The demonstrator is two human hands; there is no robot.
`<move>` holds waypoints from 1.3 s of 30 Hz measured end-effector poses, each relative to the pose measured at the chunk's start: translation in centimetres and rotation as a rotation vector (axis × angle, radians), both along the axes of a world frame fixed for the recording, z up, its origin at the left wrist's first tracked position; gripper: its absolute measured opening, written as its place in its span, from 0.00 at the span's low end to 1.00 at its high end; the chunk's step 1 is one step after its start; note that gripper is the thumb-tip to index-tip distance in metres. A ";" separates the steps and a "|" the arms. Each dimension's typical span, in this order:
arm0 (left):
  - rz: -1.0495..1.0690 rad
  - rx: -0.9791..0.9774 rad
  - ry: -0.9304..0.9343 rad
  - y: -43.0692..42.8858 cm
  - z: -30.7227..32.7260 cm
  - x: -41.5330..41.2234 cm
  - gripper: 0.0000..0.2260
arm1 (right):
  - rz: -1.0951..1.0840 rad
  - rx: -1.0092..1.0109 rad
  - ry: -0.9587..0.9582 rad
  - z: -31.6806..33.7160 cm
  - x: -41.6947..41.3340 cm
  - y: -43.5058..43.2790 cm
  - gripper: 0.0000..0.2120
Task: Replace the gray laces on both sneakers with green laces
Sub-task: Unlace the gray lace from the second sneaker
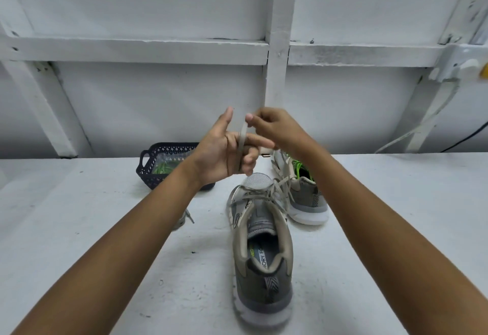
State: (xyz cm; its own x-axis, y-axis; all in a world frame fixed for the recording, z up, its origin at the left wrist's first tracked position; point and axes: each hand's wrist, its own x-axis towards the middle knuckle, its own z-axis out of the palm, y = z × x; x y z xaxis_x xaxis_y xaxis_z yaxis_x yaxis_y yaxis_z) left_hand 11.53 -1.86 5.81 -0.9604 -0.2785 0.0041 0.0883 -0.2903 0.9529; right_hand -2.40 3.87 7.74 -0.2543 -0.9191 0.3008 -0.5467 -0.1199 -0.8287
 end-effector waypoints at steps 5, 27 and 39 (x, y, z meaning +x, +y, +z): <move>0.042 0.135 0.106 -0.1 0.4 0.0 0.42 | 0.034 0.125 -0.037 -5.0 1.2 0.6 0.17; 0.031 -0.033 -0.094 -0.7 -1.2 0.2 0.45 | -0.001 -0.054 -0.026 3.4 1.1 1.8 0.09; 0.076 0.137 0.116 -1.5 -0.4 0.1 0.45 | 0.039 0.206 -0.192 -6.8 2.2 0.8 0.14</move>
